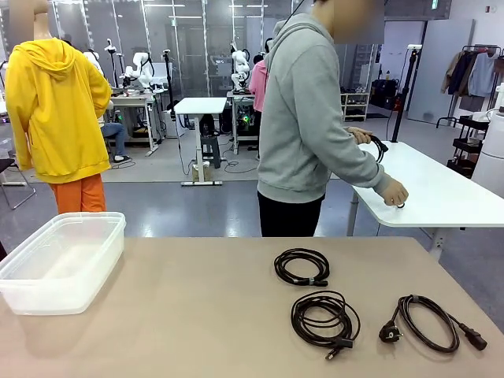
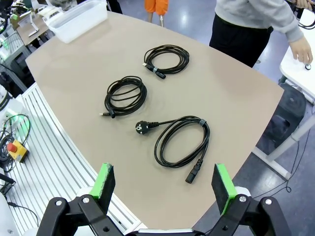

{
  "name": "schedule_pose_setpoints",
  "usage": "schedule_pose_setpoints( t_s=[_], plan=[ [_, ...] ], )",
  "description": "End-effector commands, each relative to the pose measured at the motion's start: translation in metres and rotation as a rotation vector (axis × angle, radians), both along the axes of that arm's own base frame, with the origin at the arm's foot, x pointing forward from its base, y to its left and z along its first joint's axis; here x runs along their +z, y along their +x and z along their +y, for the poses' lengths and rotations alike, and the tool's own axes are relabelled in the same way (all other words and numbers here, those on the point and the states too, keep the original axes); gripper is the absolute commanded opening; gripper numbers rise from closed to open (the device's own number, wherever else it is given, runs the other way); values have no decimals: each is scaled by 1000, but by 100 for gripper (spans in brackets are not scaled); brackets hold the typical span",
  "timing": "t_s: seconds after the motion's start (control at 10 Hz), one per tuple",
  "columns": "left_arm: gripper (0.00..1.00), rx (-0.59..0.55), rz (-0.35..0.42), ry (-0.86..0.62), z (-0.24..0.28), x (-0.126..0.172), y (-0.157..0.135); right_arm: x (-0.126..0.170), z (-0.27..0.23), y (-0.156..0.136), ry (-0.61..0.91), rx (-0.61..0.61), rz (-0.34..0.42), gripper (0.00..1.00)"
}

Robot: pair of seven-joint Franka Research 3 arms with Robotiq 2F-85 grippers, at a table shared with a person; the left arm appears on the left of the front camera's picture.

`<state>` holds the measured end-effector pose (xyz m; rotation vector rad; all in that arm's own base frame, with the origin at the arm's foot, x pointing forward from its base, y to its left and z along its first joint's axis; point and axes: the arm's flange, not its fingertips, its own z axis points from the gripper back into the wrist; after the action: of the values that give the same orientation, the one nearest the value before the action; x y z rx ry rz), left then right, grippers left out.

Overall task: Organize and store the cables.
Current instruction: Place the Power Cable into the Organizing box.

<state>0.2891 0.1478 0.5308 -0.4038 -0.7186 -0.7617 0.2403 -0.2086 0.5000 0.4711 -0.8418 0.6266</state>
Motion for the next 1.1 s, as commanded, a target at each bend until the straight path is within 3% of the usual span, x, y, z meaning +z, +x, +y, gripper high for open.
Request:
schedule_pose_setpoints(
  t_s=[0.0,0.5,1.0],
  plan=[
    [100,-20,-10,-1,1,1,0,7,9,2,-24,13,2,100],
    [100,-20,-10,-1,1,1,0,57,59,28,-105,98,-17,100],
    [100,-20,-10,-1,1,1,0,73,79,47,-138,124,11,100]
  ],
)
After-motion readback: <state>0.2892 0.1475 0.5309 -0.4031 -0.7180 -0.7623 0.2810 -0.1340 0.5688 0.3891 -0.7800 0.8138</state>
